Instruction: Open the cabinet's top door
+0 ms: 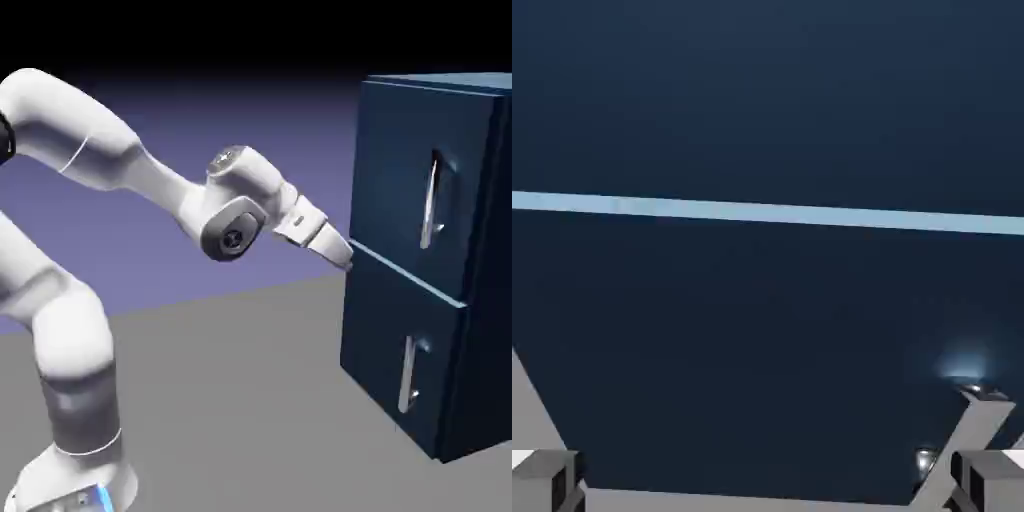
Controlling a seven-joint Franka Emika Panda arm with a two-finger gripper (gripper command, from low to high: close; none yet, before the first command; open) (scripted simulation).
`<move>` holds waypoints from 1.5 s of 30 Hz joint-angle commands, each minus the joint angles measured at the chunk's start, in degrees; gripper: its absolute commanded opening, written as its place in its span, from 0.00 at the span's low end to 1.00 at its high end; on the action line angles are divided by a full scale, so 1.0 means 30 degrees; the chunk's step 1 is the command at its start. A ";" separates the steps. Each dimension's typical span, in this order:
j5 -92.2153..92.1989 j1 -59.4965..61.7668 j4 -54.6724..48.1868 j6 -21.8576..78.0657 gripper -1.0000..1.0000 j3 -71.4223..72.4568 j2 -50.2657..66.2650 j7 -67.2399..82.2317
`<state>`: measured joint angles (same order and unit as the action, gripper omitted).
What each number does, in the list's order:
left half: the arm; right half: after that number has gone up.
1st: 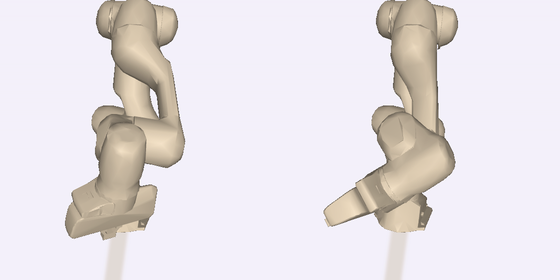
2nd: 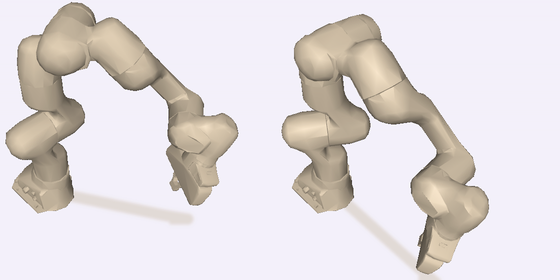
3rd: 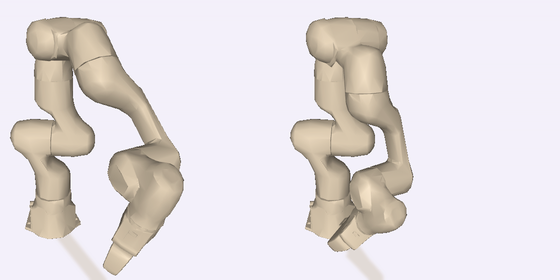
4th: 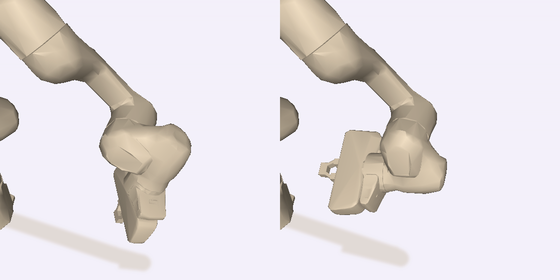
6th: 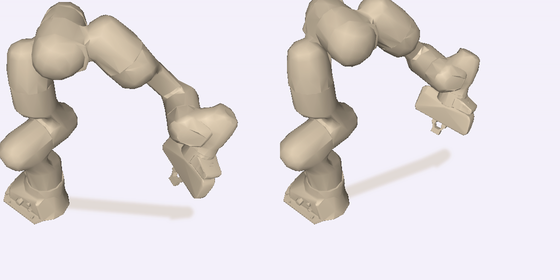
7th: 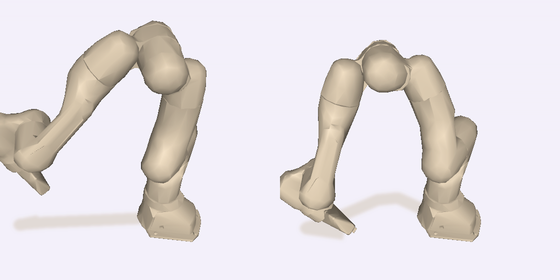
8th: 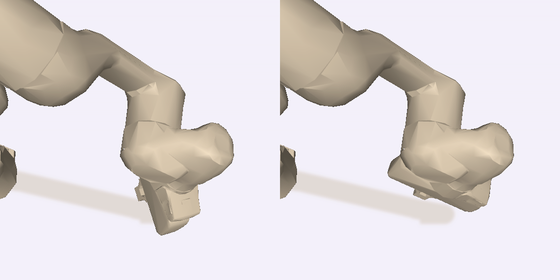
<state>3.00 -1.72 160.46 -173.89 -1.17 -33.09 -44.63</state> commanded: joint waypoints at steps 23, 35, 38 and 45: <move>1.9105 -0.6571 -0.3465 0.0721 1.00 -0.7462 -0.2724 -1.3803; 2.9072 -0.9999 -0.5272 0.1097 1.00 -1.1355 -0.4145 -2.1004; 3.1564 -1.0856 -0.5724 0.1191 1.00 -1.2329 -0.4500 -2.2804; 3.7378 -1.2856 -0.6779 0.1411 1.00 -1.4600 -0.5329 -2.7004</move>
<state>115.13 -40.29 140.12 -169.66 -44.97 -49.07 -125.64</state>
